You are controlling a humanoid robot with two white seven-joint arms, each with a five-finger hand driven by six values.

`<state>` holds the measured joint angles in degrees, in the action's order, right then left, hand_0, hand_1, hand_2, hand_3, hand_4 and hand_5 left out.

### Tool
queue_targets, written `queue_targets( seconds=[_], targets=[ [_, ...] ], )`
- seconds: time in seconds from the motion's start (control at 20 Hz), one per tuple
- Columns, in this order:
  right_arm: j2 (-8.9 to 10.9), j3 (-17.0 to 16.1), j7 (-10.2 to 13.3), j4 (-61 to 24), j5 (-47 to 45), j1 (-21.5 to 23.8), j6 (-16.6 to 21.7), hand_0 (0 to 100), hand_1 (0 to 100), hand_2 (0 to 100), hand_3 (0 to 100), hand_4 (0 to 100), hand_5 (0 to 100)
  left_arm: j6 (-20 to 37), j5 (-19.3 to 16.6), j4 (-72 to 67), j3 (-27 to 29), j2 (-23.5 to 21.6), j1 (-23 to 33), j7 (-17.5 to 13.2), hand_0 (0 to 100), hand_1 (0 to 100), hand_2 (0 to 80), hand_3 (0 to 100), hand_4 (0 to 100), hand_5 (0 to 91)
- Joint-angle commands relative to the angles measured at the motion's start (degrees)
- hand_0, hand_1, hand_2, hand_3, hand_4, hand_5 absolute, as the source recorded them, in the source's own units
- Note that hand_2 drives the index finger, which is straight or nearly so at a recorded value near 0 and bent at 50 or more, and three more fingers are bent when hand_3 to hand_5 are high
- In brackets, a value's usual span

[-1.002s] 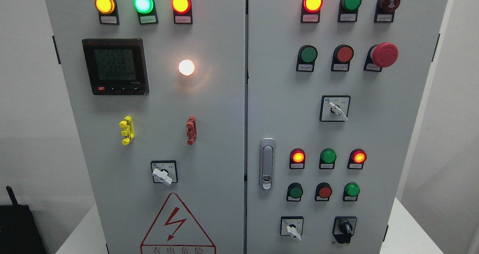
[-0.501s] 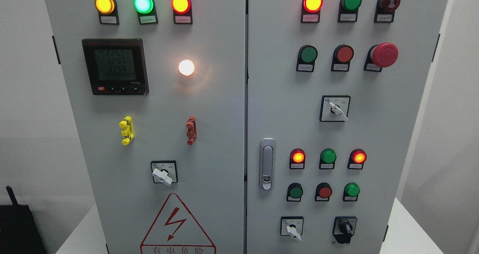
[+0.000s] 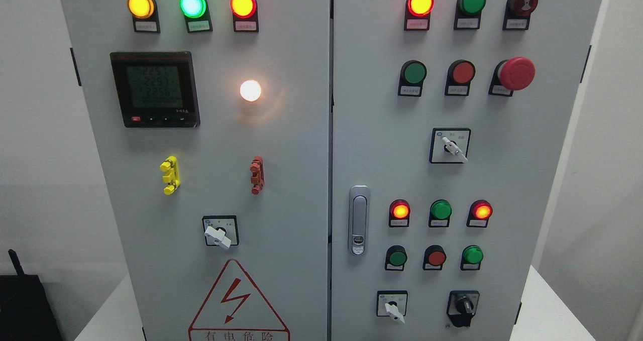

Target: Trip black knob to open circuit

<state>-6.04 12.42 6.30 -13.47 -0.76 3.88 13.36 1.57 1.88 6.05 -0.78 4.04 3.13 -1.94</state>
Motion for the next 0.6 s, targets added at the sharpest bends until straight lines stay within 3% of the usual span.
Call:
queue_targets(
  seconds=[0.0, 0.25, 0.4, 0.55],
  targets=[
    [-0.37, -0.3, 0.6, -0.5, -0.4, -0.7, 2.7, 0, 27, 0, 12, 5, 0, 0.0, 0.1, 0.0, 0.1, 0.1, -0.1, 0.0, 12, 39, 0.0, 0, 0, 0.0],
    [-1.07, -3.0, 0.6, -0.6, -0.6, -2.8, 5.4, 0, 30, 0, 24, 16, 0, 0.1, 0.1, 0.0, 0.1, 0.1, -0.1, 0.0, 12, 39, 0.0, 0, 0, 0.0],
    [-1.08, -4.0, 0.6, -0.7, -0.6, -3.6, 9.0, 1, 33, 0, 30, 21, 0, 0.1, 0.1, 0.0, 0.1, 0.1, -0.1, 0.0, 12, 39, 0.0, 0, 0, 0.0],
    [-1.16, -4.9, 0.7, -4.5, -0.6, -3.4, 10.5, 2, 37, 0, 39, 29, 2, 0.0, 0.1, 0.0, 0.1, 0.1, -0.2, 0.0, 12, 39, 0.0, 0, 0, 0.0]
  ],
)
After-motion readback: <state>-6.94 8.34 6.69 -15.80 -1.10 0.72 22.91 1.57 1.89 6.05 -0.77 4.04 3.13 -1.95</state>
